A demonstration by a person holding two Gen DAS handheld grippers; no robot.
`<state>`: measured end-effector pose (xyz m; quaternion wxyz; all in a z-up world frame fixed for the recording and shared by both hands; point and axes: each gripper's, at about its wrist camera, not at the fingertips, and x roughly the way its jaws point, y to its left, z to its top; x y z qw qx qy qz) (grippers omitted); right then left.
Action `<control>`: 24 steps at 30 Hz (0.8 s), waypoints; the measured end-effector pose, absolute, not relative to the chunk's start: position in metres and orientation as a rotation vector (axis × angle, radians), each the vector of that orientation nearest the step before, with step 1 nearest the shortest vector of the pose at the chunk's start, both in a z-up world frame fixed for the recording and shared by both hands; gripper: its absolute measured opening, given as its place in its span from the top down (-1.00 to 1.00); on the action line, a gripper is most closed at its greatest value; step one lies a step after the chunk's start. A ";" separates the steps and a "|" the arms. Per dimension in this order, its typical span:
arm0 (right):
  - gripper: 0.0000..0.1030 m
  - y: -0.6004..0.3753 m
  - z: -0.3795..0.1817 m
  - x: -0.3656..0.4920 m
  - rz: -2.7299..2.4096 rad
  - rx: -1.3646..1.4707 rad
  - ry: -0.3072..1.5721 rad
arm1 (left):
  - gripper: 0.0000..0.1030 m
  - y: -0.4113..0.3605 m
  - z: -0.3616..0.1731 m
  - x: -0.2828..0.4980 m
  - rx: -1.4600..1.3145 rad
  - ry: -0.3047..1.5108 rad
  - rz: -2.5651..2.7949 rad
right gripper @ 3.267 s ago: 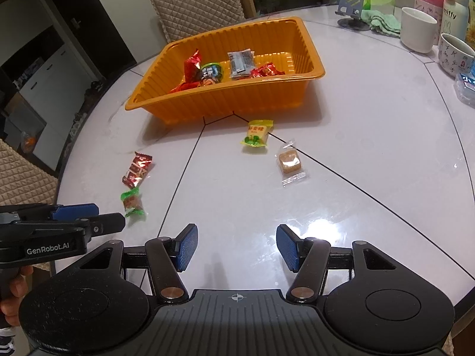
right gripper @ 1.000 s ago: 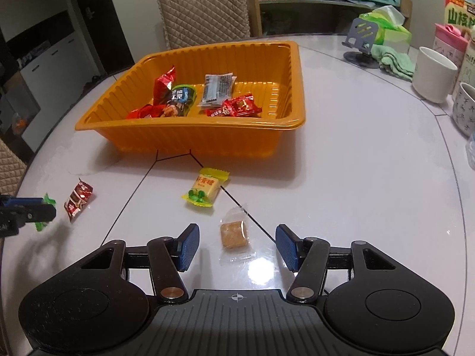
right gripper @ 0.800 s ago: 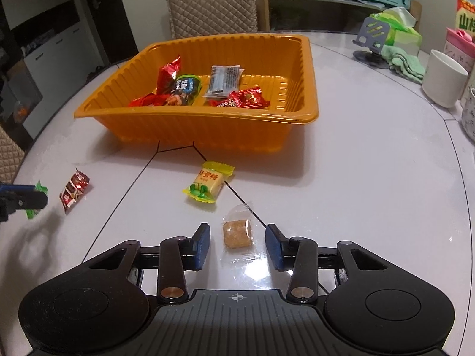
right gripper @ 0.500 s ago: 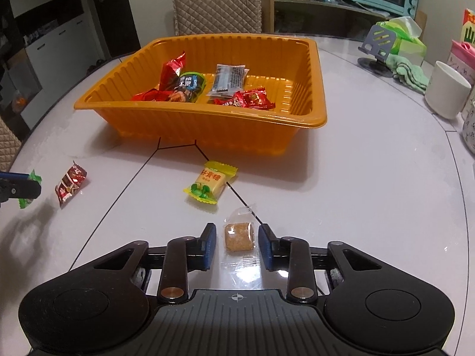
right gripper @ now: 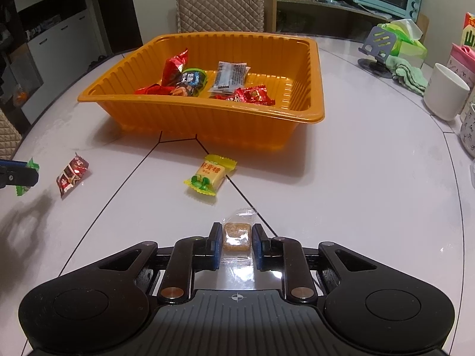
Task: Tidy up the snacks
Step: 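Grasp the small clear cracker packet with the right tool, then carry the green candy and cracker packet over the orange tray with both tools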
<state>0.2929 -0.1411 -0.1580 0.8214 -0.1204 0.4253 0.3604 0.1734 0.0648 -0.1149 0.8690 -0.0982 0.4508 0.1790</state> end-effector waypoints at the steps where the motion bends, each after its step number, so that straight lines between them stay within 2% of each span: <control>1: 0.58 -0.141 -0.157 0.292 0.768 -0.255 0.905 | 0.65 0.065 -0.114 0.173 -0.207 0.942 0.373; 14: 0.58 -0.158 -0.127 0.289 0.780 -0.128 0.928 | 0.65 0.059 -0.096 0.170 -0.208 0.901 0.326; 24: 0.58 -0.165 -0.087 0.308 0.803 -0.049 0.867 | 0.65 0.053 -0.064 0.193 -0.181 0.822 0.264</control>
